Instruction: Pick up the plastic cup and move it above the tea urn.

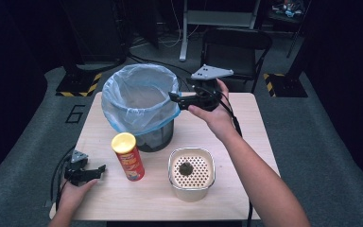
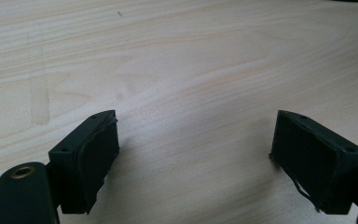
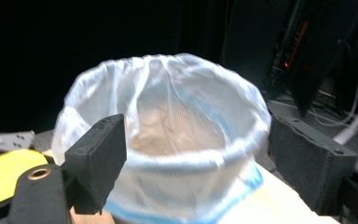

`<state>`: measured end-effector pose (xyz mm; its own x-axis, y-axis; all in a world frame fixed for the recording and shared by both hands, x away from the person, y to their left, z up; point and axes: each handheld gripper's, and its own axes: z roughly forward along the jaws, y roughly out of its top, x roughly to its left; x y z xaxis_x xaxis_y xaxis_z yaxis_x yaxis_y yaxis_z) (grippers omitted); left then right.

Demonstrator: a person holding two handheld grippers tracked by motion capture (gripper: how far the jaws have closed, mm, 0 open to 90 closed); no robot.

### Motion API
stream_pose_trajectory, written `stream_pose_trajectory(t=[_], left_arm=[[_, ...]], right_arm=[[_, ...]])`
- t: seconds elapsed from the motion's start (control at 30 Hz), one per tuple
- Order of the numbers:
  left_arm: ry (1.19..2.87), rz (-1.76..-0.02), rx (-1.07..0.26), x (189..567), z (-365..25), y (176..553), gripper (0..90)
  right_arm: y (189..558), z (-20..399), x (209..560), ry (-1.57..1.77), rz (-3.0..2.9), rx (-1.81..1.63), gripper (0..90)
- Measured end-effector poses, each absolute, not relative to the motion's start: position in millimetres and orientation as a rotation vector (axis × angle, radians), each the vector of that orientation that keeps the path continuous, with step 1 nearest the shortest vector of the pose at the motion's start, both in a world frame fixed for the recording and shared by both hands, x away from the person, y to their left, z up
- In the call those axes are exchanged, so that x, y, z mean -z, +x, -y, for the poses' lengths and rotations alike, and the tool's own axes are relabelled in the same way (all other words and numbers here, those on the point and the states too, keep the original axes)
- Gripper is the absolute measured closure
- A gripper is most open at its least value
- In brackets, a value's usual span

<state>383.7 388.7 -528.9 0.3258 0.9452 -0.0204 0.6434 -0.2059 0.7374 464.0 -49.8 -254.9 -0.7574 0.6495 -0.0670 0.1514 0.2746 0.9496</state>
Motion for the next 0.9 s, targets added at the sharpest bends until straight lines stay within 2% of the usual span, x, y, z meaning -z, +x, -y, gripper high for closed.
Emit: stream_pose_trajectory(t=[0.17, 0.5, 0.9], left_arm=[[1.913, -1.390, -0.581, 523, -390, 380, 15.4], [1.956, -1.258, -0.610, 499, -368, 369, 15.3], [1.872, -1.141, -0.474, 475, -354, 357, 15.2]], right_arm=[[456, 71, 264, 0.730, -2.075, -1.453, 21.7], [438, 101, 285, 0.750, -2.068, -1.380, 22.4], [422, 137, 314, 0.801, -2.038, -1.349, 22.8]])
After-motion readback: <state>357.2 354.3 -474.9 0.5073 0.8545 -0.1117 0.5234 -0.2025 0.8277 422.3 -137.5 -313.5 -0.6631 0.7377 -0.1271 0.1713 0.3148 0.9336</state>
